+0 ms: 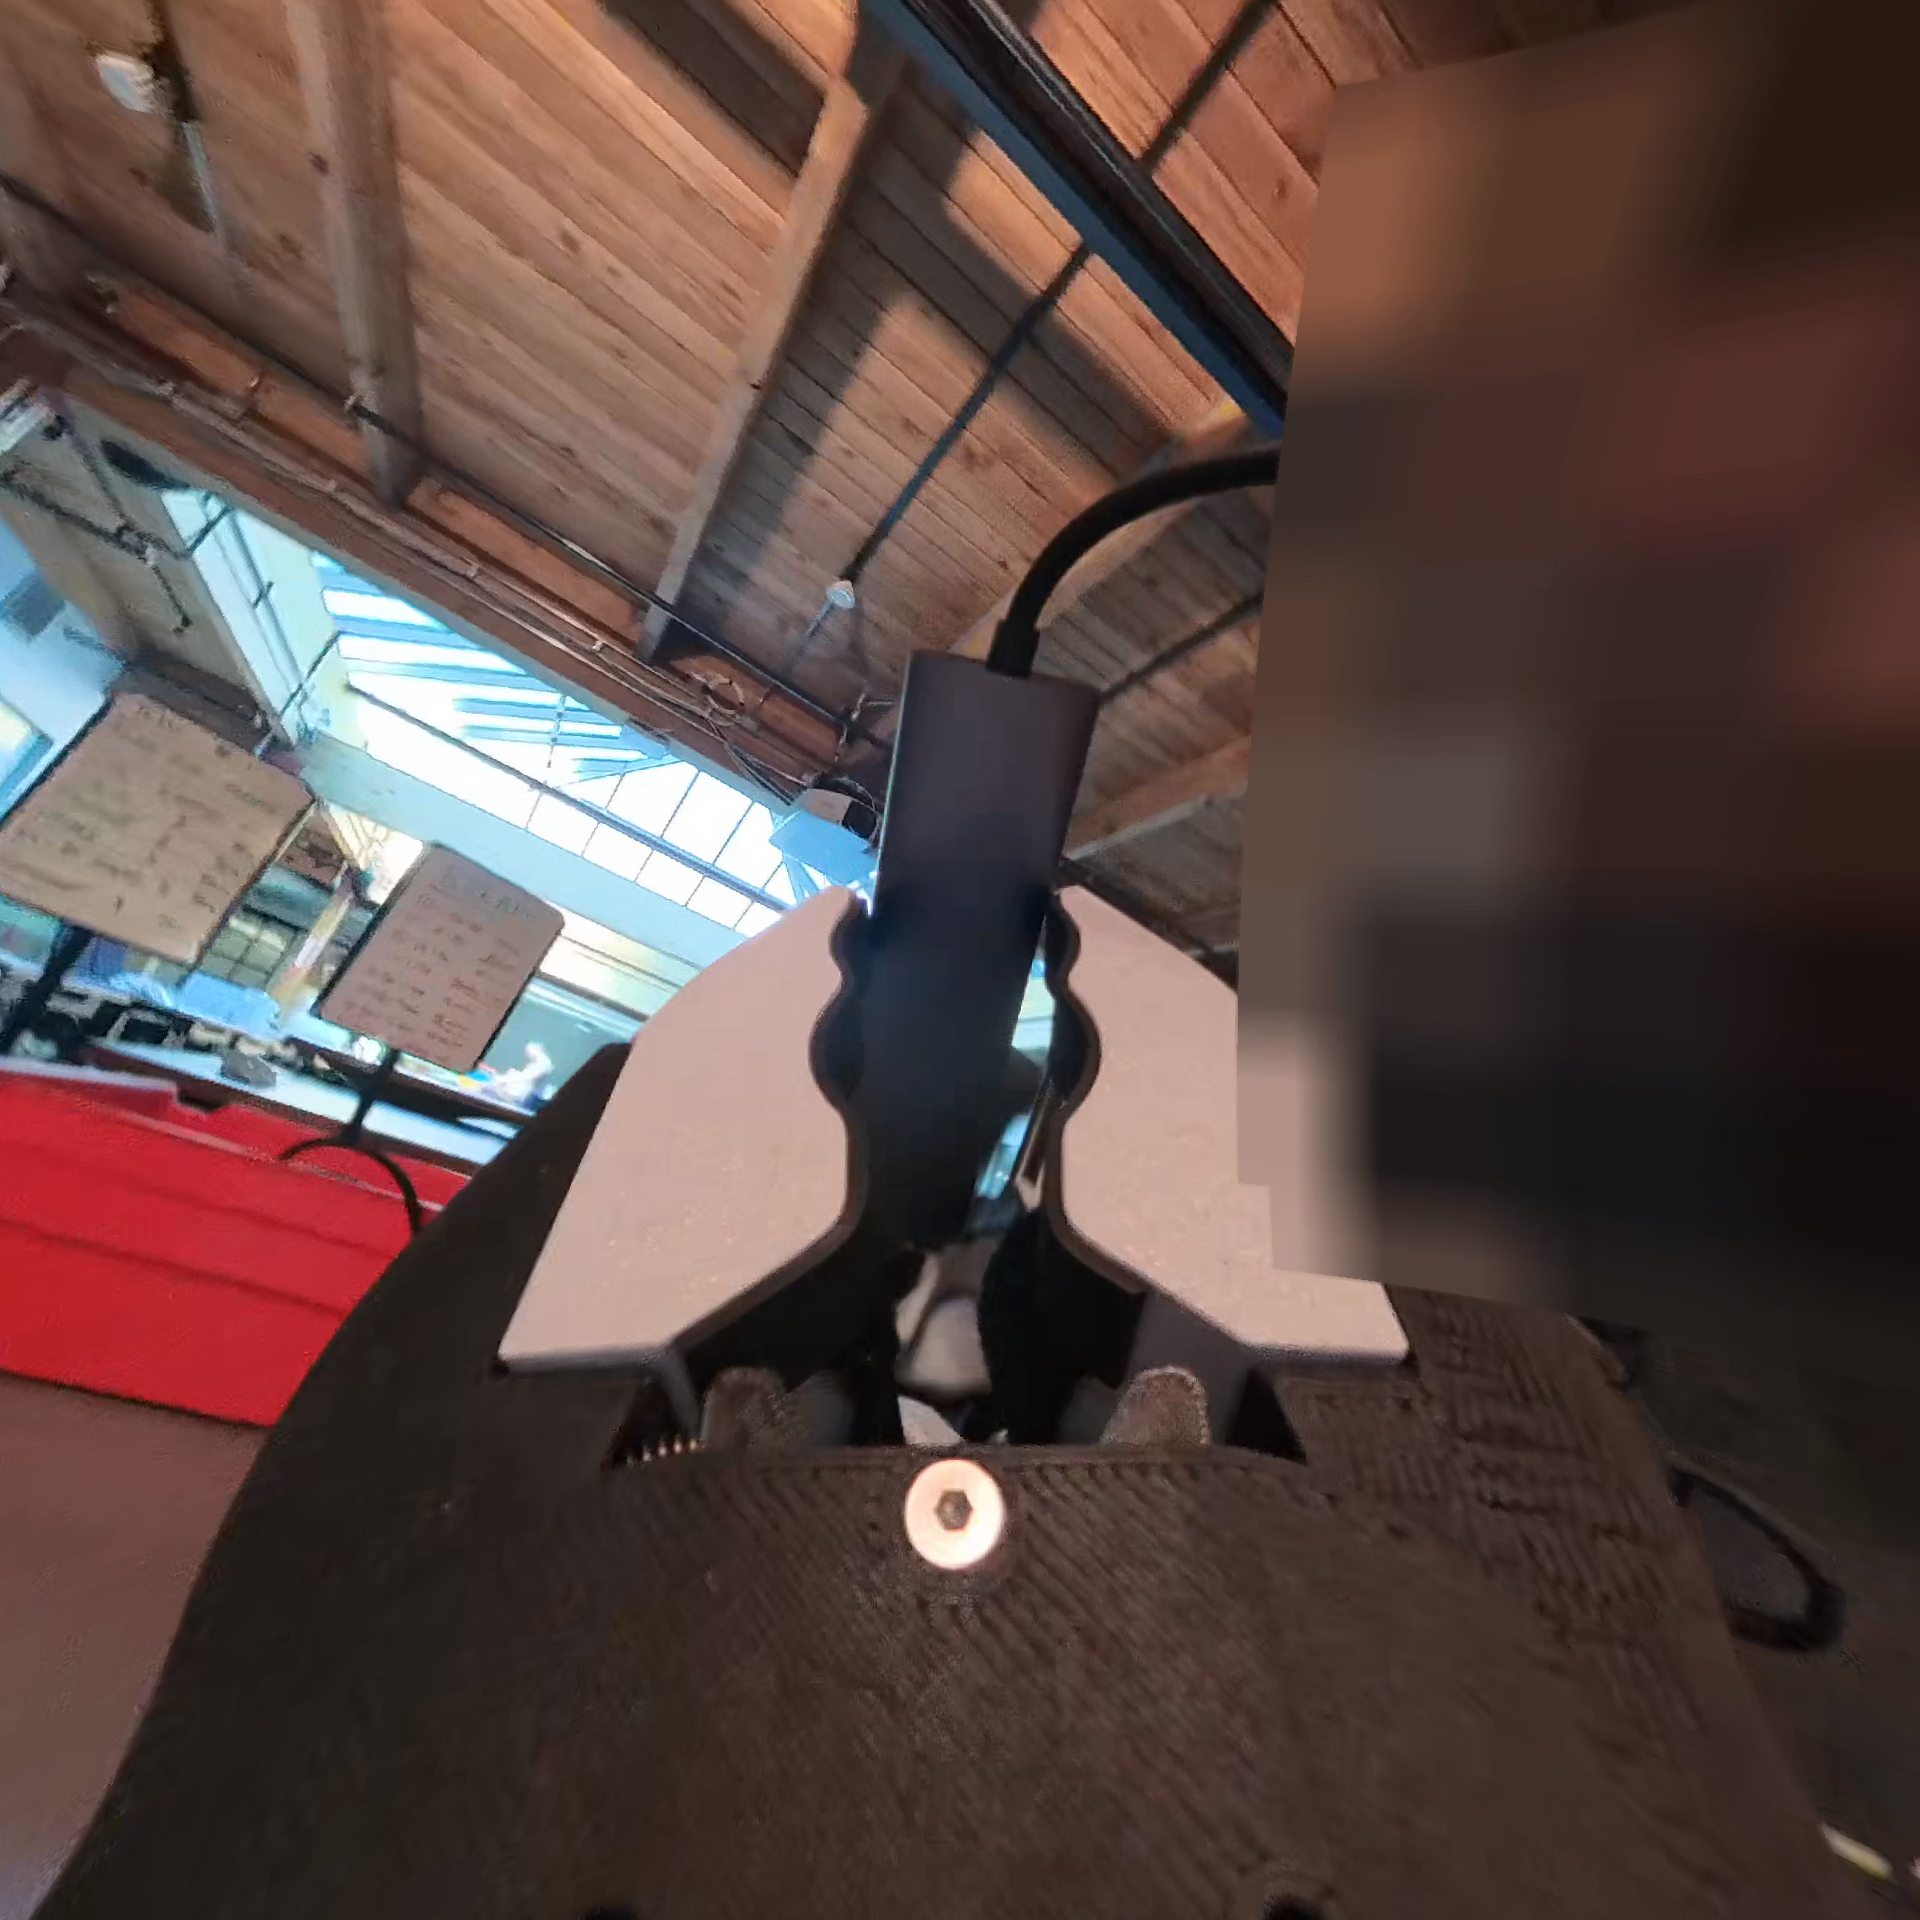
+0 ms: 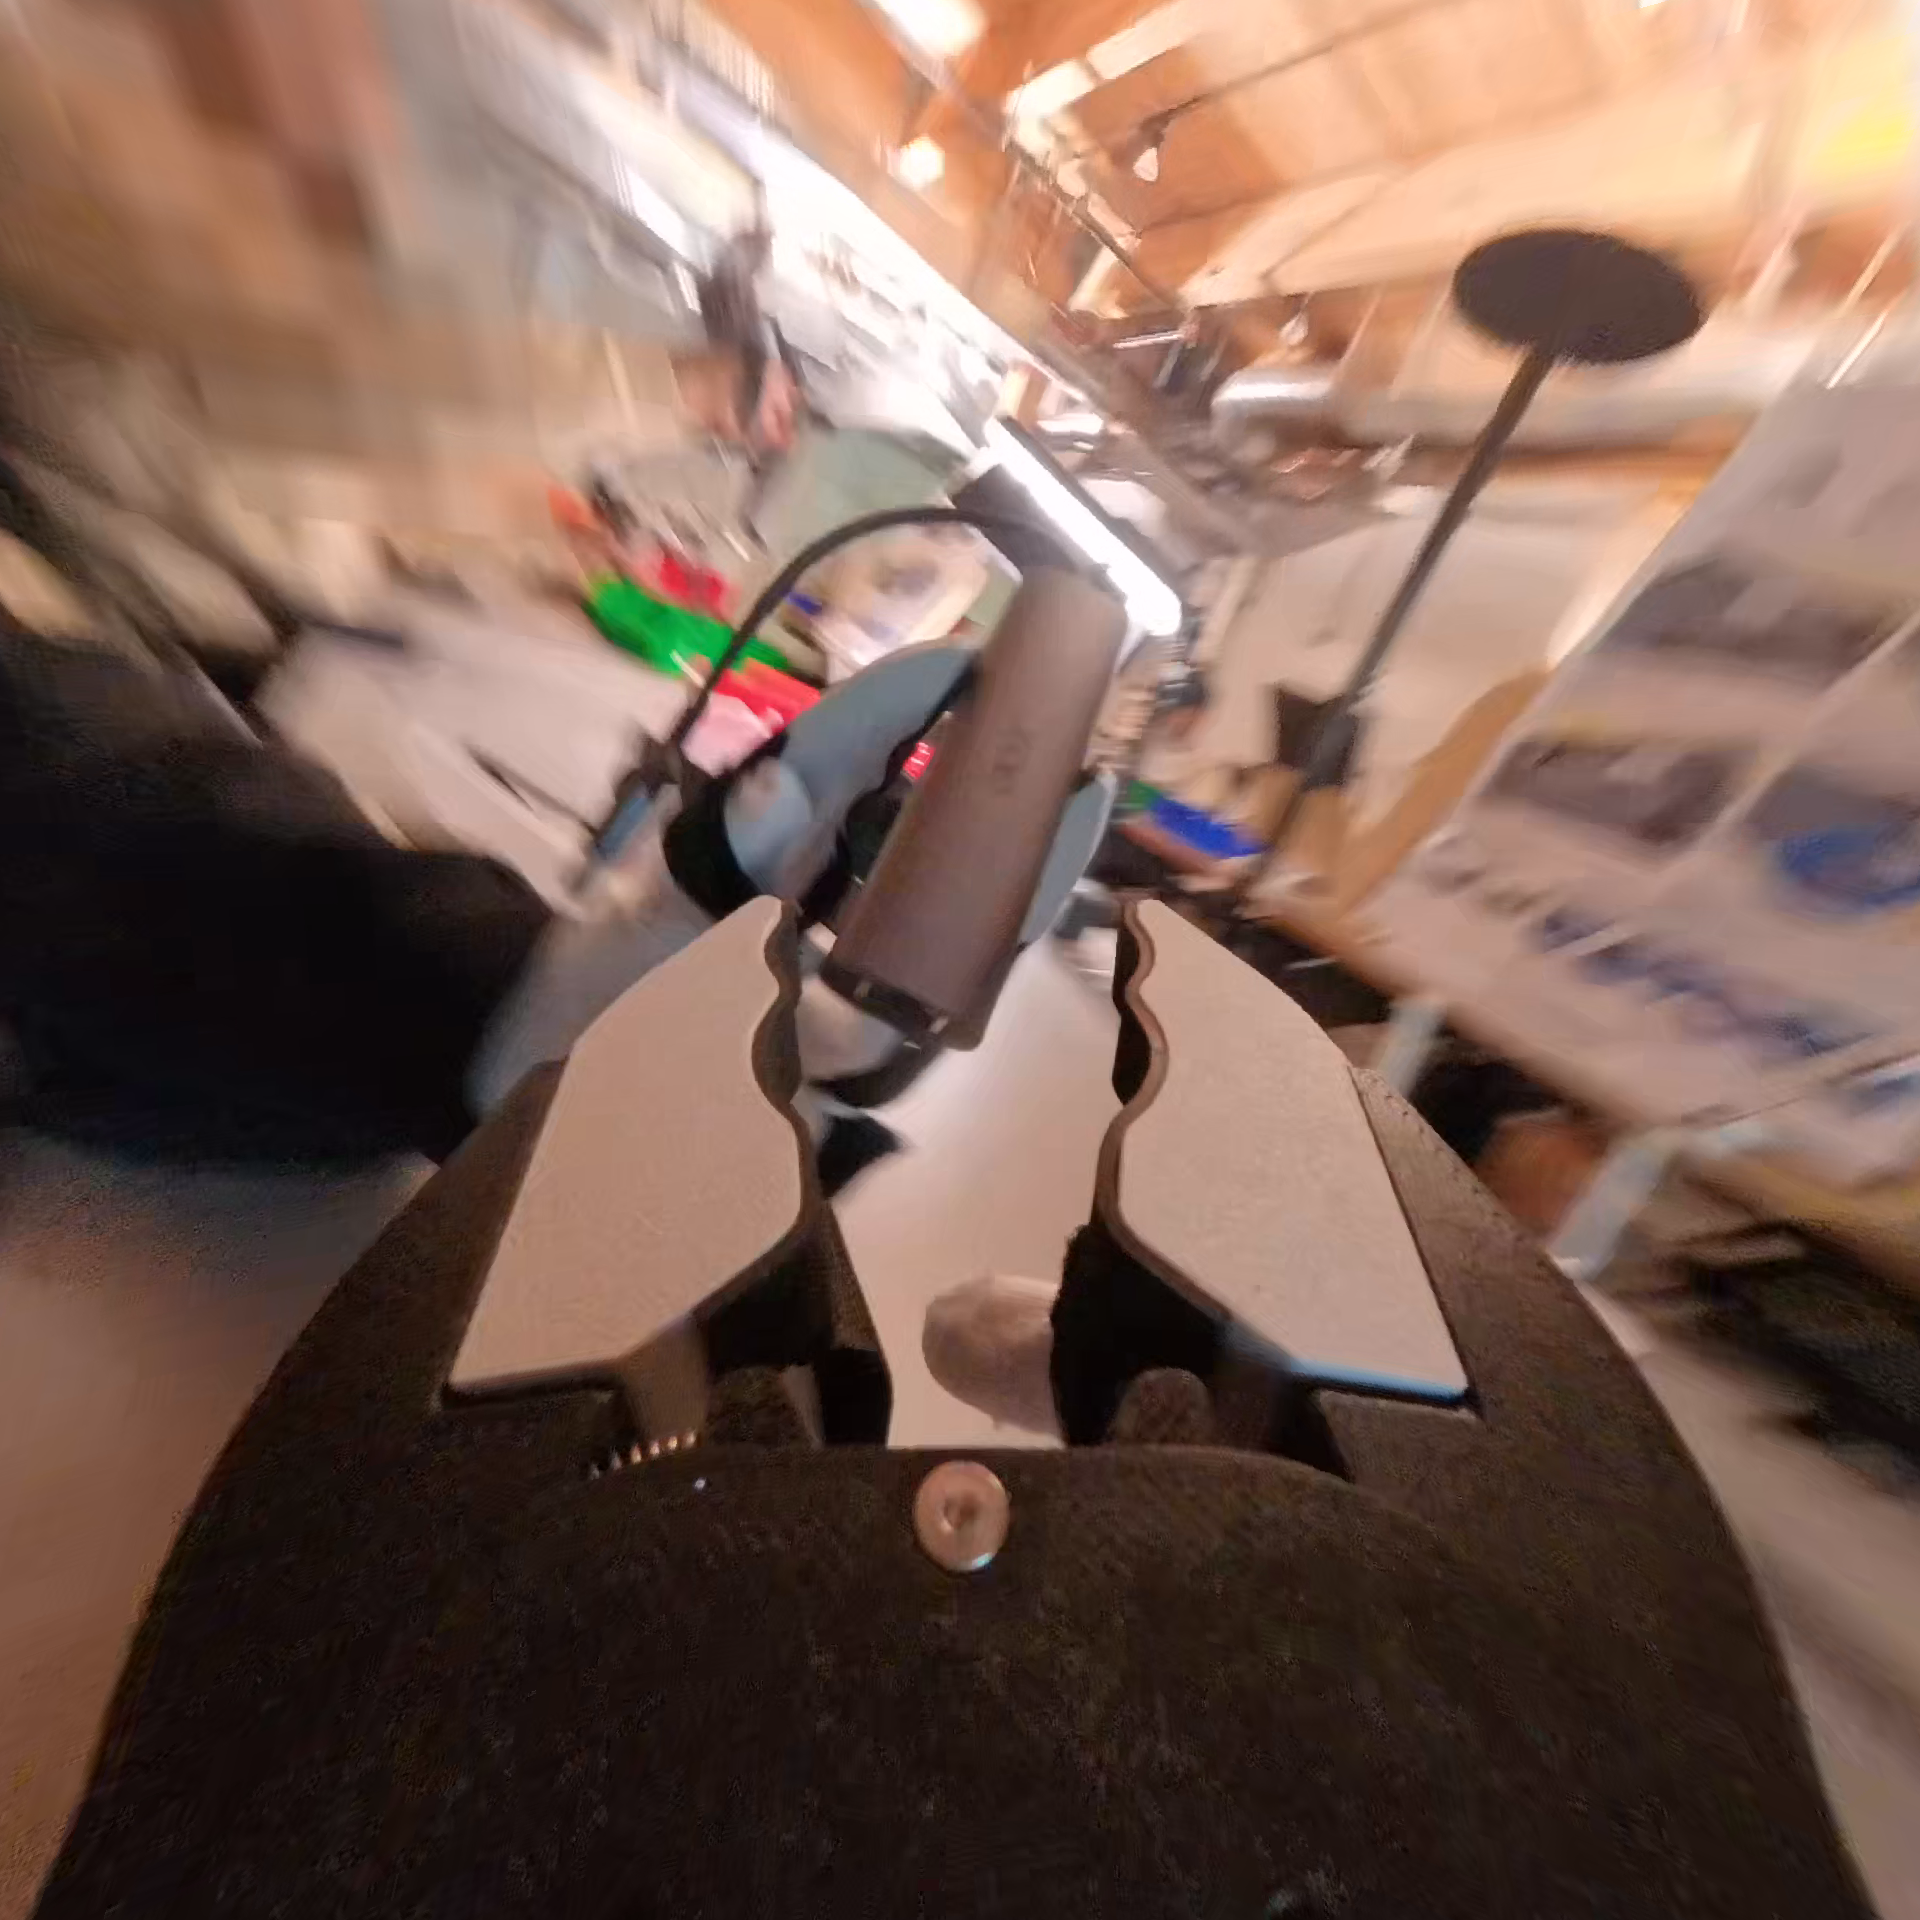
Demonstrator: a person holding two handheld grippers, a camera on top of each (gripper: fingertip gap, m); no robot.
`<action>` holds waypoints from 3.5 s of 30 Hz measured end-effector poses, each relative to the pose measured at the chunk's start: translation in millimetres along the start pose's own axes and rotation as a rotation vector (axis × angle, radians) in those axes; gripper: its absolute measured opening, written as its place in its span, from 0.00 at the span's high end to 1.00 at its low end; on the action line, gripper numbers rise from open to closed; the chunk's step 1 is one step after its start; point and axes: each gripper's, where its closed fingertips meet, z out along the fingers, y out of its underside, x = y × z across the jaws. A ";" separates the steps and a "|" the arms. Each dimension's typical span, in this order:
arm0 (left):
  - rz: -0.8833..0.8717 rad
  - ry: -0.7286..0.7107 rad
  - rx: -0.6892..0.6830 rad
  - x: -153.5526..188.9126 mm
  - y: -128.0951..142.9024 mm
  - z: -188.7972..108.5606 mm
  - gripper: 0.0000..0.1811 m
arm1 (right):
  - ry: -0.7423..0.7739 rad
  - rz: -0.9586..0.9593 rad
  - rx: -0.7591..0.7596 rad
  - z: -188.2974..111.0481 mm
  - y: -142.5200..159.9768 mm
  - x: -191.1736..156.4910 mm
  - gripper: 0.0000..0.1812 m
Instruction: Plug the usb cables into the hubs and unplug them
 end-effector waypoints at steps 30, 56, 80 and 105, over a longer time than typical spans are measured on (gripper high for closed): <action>-0.402 -0.089 -0.570 -12.9 49.2 -20.9 0.90 | -0.309 0.680 0.122 -12.8 -3.3 2.1 0.80; -0.394 -0.185 -0.867 -13.6 78.3 -44.7 0.90 | -0.144 0.495 0.123 -18.3 0.8 28.9 0.63; 0.094 -0.482 -1.151 -54.5 73.4 -84.6 0.76 | 0.100 -0.994 -0.794 -30.0 112.0 40.7 0.91; 0.788 -0.365 -1.515 -64.7 92.2 -99.7 0.80 | -0.321 0.234 -0.460 -27.3 85.6 -13.8 0.75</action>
